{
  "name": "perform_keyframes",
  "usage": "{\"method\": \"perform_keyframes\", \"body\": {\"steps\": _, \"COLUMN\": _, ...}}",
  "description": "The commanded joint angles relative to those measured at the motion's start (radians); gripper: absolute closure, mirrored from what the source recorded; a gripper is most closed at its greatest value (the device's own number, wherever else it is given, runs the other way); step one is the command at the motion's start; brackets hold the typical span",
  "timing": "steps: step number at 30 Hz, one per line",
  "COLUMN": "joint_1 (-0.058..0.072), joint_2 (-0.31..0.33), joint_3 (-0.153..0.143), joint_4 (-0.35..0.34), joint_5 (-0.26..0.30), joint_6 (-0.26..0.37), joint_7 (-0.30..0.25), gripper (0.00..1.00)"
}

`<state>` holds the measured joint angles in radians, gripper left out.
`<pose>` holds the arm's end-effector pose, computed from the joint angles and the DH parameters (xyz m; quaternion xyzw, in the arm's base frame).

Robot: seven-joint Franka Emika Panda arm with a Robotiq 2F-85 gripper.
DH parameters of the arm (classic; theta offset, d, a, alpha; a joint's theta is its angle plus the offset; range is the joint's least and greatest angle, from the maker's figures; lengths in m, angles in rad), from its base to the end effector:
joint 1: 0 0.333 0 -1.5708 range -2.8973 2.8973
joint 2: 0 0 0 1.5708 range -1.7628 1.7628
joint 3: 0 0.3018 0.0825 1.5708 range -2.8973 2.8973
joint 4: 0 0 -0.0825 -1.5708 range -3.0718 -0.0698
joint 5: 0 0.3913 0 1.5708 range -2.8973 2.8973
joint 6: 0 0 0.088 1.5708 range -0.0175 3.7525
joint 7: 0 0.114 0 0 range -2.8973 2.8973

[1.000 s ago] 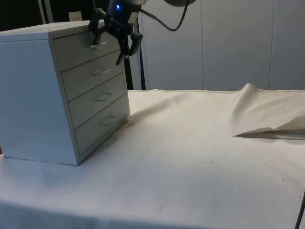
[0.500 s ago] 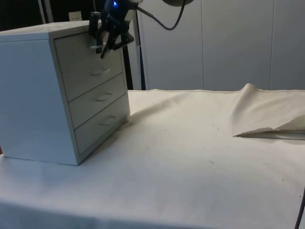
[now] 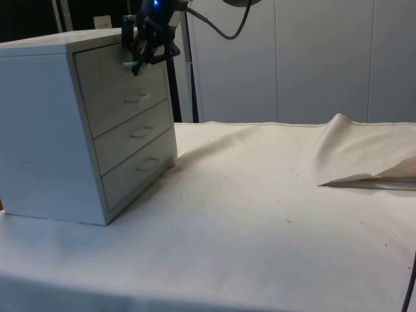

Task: Open the drawer, then close it.

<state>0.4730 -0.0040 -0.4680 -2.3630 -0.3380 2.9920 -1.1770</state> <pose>0.5512 0.0259 0.3730 0.6944 0.6466 0.2143 0.2319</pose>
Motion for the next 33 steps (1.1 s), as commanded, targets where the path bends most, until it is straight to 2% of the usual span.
{"method": "perform_keyframes", "body": {"steps": 1, "joint_1": -0.002, "joint_2": -0.034, "joint_3": -0.001, "joint_4": -0.035, "joint_5": -0.037, "joint_6": -0.002, "joint_7": 0.025, "gripper": 1.0}}
{"method": "perform_keyframes", "body": {"steps": 2, "joint_1": -0.001, "joint_2": -0.036, "joint_3": -0.001, "joint_4": -0.036, "joint_5": -0.037, "joint_6": -0.002, "joint_7": 0.025, "gripper": 1.0}}
{"method": "perform_keyframes", "body": {"steps": 3, "joint_1": 0.0, "joint_2": 0.0, "joint_3": 0.0, "joint_4": 0.0, "joint_5": 0.0, "joint_6": 0.0, "joint_7": 0.0, "gripper": 1.0}}
{"method": "perform_keyframes", "body": {"steps": 4, "joint_1": -0.001, "joint_2": -0.037, "joint_3": -0.001, "joint_4": -0.037, "joint_5": -0.037, "joint_6": -0.002, "joint_7": 0.025, "gripper": 1.0}}
{"method": "perform_keyframes", "body": {"steps": 5, "joint_1": 0.0, "joint_2": 0.0, "joint_3": 0.0, "joint_4": 0.0, "joint_5": 0.0, "joint_6": 0.0, "joint_7": 0.0, "gripper": 1.0}}
{"method": "perform_keyframes", "body": {"steps": 12, "joint_1": 0.001, "joint_2": -0.032, "joint_3": 0.001, "joint_4": -0.03, "joint_5": -0.024, "joint_6": -0.003, "joint_7": 0.016, "gripper": 1.0}}
{"method": "perform_keyframes", "body": {"steps": 13, "joint_1": 0.003, "joint_2": -0.012, "joint_3": 0.0, "joint_4": -0.012, "joint_5": 0.0, "joint_6": 0.0, "joint_7": 0.0, "gripper": 1.0}}
{"method": "perform_keyframes", "body": {"steps": 14, "joint_1": 0.001, "joint_2": -0.037, "joint_3": 0.002, "joint_4": -0.034, "joint_5": -0.026, "joint_6": -0.003, "joint_7": 0.018, "gripper": 1.0}}
{"method": "perform_keyframes", "body": {"steps": 20, "joint_1": 0.0, "joint_2": -0.069, "joint_3": 0.01, "joint_4": -0.063, "joint_5": -0.034, "joint_6": -0.006, "joint_7": 0.027, "gripper": 1.0}}
{"method": "perform_keyframes", "body": {"steps": 21, "joint_1": 0.007, "joint_2": -0.049, "joint_3": 0.008, "joint_4": -0.047, "joint_5": 0.0, "joint_6": -0.003, "joint_7": 0.005, "gripper": 1.0}}
{"method": "perform_keyframes", "body": {"steps": 22, "joint_1": -0.001, "joint_2": -0.072, "joint_3": 0.011, "joint_4": -0.067, "joint_5": -0.034, "joint_6": -0.007, "joint_7": 0.028, "gripper": 1.0}}
{"method": "perform_keyframes", "body": {"steps": 31, "joint_1": -0.004, "joint_2": -0.106, "joint_3": 0.013, "joint_4": -0.101, "joint_5": -0.037, "joint_6": -0.004, "joint_7": 0.026, "gripper": 1.0}}
{"method": "perform_keyframes", "body": {"steps": 32, "joint_1": 0.008, "joint_2": -0.066, "joint_3": 0.01, "joint_4": -0.063, "joint_5": 0.0, "joint_6": -0.003, "joint_7": 0.008, "gripper": 1.0}}
{"method": "perform_keyframes", "body": {"steps": 33, "joint_1": -0.005, "joint_2": -0.113, "joint_3": 0.013, "joint_4": -0.107, "joint_5": -0.036, "joint_6": -0.004, "joint_7": 0.023, "gripper": 1.0}}
